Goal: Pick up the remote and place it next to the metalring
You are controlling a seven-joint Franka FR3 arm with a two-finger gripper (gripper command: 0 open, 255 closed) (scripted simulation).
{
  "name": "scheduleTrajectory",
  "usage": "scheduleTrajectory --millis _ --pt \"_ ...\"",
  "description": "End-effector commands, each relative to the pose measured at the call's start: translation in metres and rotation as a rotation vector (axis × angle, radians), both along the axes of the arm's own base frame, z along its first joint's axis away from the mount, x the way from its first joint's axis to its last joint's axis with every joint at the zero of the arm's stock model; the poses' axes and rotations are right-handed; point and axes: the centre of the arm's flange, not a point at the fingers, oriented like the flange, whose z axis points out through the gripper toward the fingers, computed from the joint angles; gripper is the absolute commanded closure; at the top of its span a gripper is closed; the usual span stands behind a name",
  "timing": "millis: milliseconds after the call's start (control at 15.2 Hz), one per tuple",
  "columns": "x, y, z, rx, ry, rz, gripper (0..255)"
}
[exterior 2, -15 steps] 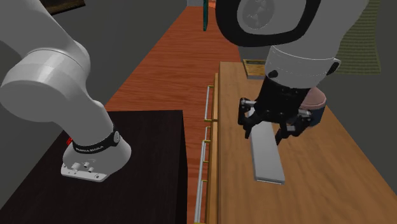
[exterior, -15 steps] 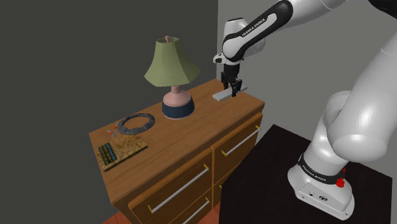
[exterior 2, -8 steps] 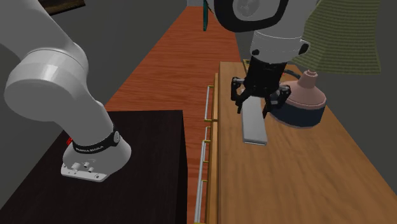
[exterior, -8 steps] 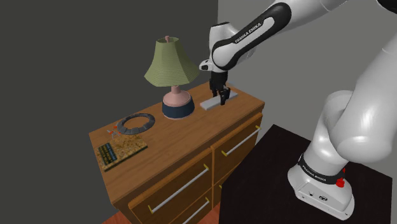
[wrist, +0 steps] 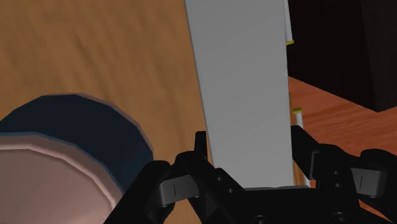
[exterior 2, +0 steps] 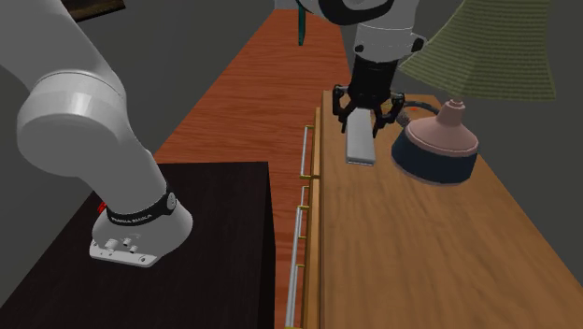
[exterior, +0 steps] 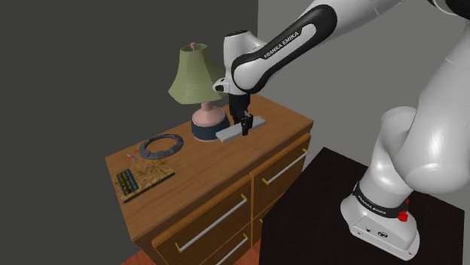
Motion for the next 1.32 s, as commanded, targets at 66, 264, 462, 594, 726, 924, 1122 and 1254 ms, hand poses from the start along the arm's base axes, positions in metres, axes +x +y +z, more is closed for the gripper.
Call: scheduleTrajectory --millis 66,264,462,594,726,924,1122,1254 --pt "0.002 0.038 -0.002 -0.003 0.008 0.000 255" --pt "0.004 0.077 -0.002 -0.003 0.008 0.000 255" --pt "0.005 0.117 -0.002 -0.003 0.008 0.000 255" --pt "0.006 0.143 -0.002 -0.003 0.008 0.000 255" --pt "0.007 0.170 -0.002 -0.003 0.008 0.000 255" --pt "0.009 0.209 -0.002 -0.003 0.008 0.000 255" --pt "0.010 0.249 -0.002 -0.003 0.008 0.000 255" --pt "0.012 0.275 -0.002 -0.003 0.008 0.000 255"
